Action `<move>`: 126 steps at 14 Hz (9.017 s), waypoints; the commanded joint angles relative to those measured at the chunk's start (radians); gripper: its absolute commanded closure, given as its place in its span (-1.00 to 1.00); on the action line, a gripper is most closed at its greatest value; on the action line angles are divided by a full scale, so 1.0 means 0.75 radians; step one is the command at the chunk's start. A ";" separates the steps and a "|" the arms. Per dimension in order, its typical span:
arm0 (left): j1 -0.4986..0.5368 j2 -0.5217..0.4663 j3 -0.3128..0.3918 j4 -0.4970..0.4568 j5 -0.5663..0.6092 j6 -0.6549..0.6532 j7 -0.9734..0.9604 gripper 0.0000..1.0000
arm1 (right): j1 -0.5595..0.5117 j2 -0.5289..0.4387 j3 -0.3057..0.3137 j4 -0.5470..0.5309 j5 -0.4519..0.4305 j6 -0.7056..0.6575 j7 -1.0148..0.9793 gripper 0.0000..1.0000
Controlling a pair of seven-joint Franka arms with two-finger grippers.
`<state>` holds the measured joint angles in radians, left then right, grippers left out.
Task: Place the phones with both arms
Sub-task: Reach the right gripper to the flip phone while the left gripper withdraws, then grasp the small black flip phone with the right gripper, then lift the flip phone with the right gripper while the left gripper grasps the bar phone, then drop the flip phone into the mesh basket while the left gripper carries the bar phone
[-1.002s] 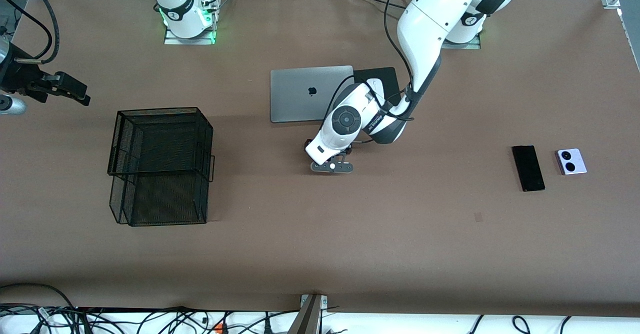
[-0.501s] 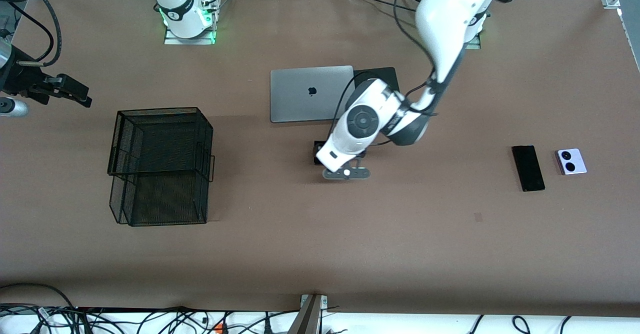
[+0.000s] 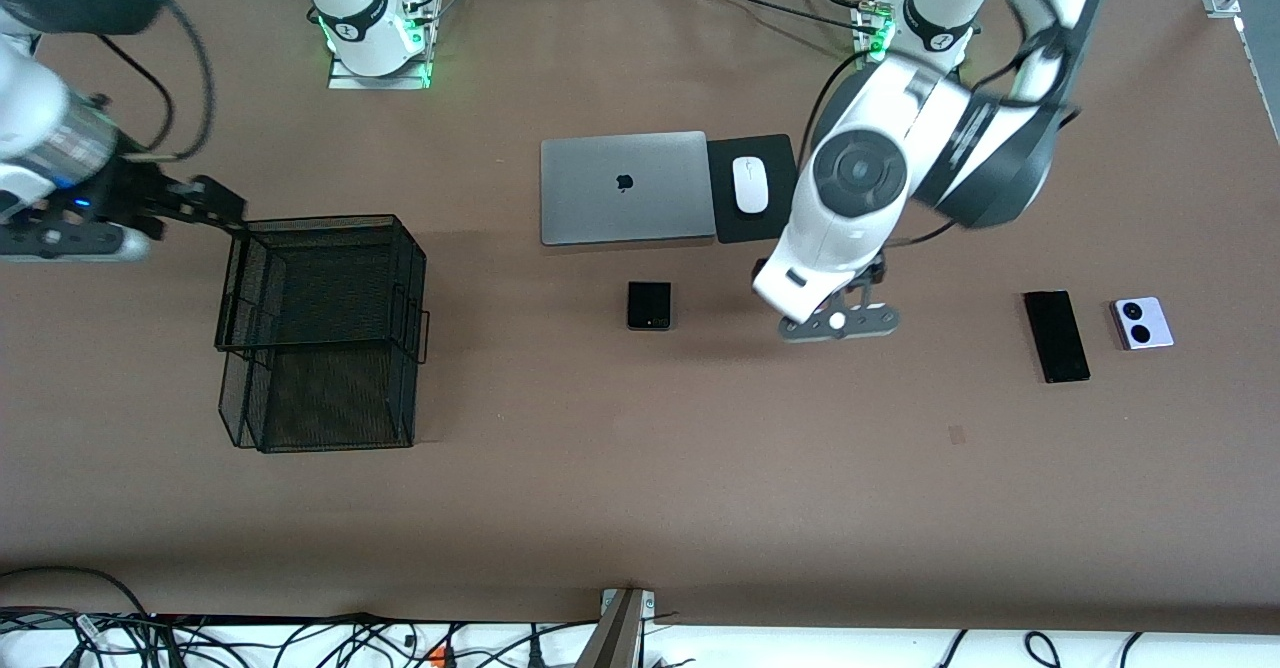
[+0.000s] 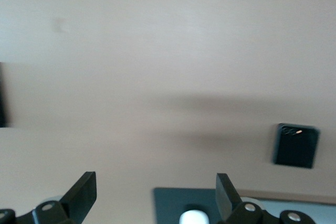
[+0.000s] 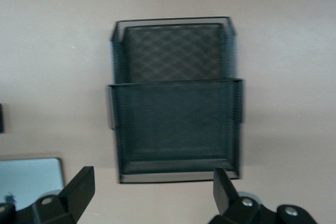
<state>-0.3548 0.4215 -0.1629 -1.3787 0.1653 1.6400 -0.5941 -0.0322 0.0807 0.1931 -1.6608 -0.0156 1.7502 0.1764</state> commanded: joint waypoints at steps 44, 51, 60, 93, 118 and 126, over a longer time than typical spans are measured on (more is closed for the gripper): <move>0.571 -0.222 -0.010 -0.009 -0.092 -0.235 0.692 -1.00 | 0.646 1.193 0.391 0.366 -0.859 0.775 1.246 -1.00; 0.571 -0.222 -0.010 -0.009 -0.092 -0.235 0.692 -1.00 | 0.646 1.224 0.391 0.366 -0.863 0.794 1.248 -0.87; 0.571 -0.222 -0.010 -0.009 -0.094 -0.252 0.692 -1.00 | 0.640 1.197 0.395 0.376 -0.859 0.749 1.233 1.00; 1.070 0.289 -0.010 -0.536 0.013 0.727 1.029 -1.00 | 0.176 -0.103 -0.233 -0.264 -0.100 -0.014 -0.174 1.00; 1.032 0.258 -0.214 -0.275 -0.012 0.213 0.883 0.34 | 0.070 0.134 -0.335 -0.472 0.049 0.467 -0.401 -1.00; 0.501 0.368 -0.327 -0.081 -0.018 0.194 0.286 0.34 | 0.070 0.132 -0.331 0.040 0.045 -0.116 -0.393 -1.00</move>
<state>0.1241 0.6487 -0.4217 -1.5320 0.1565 1.8071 -0.2965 0.0267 0.1666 -0.0617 -1.7012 0.0006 1.7258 -0.1140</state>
